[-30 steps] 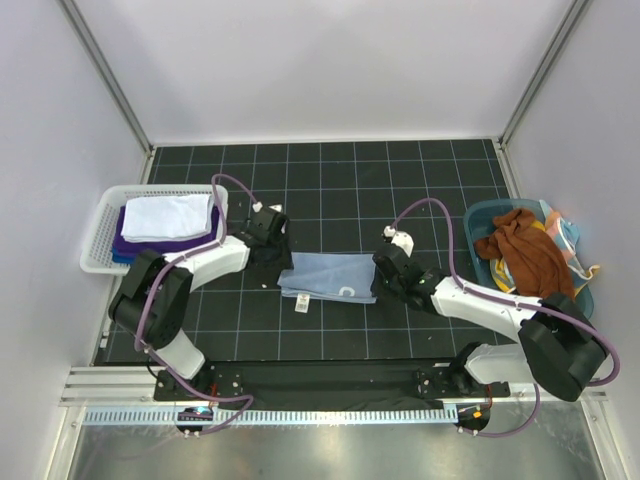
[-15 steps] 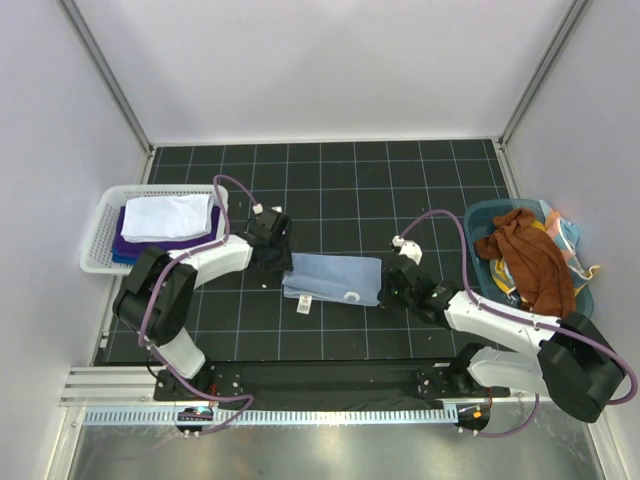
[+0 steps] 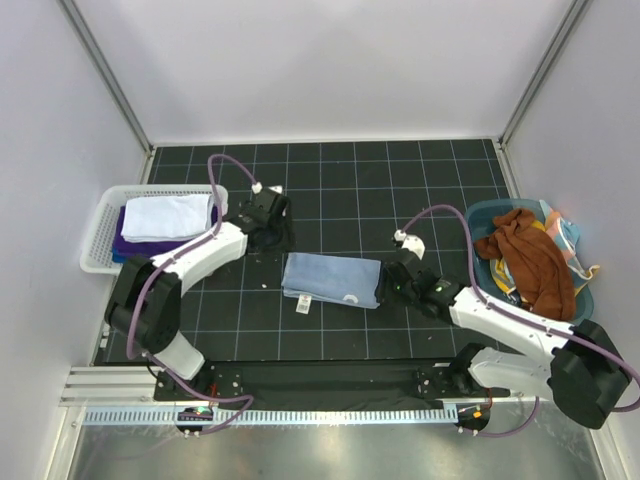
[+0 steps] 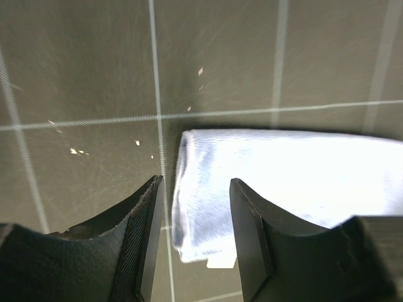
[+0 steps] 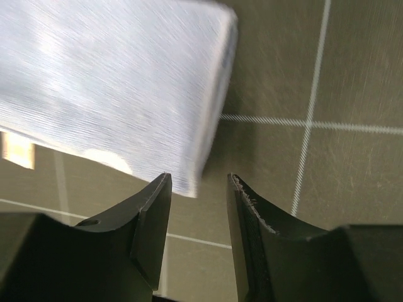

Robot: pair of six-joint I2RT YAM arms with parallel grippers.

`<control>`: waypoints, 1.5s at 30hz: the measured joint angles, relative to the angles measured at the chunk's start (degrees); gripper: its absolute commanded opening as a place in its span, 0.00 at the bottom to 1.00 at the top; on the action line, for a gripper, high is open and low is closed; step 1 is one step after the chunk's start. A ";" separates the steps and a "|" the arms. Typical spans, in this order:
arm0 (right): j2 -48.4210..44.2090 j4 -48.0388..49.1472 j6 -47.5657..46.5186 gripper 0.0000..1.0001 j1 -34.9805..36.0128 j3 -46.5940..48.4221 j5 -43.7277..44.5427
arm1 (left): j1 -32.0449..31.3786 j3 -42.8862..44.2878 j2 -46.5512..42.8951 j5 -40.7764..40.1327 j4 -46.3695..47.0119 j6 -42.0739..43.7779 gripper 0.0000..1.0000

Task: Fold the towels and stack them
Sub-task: Fold the towel

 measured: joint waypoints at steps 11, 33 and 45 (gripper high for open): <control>10.43 -3.19 -0.09 0.42 0.00 16.06 1.77 | -3.85 2.58 -8.35 0.57 -4.52 0.31 0.30; 22.73 3.72 -0.11 0.47 0.04 11.23 0.57 | -10.23 -14.49 -4.57 1.60 1.49 -5.49 0.20; 11.67 -4.52 -1.31 0.45 0.04 15.61 2.21 | -10.29 -3.26 -5.31 -1.25 -6.38 -4.28 0.28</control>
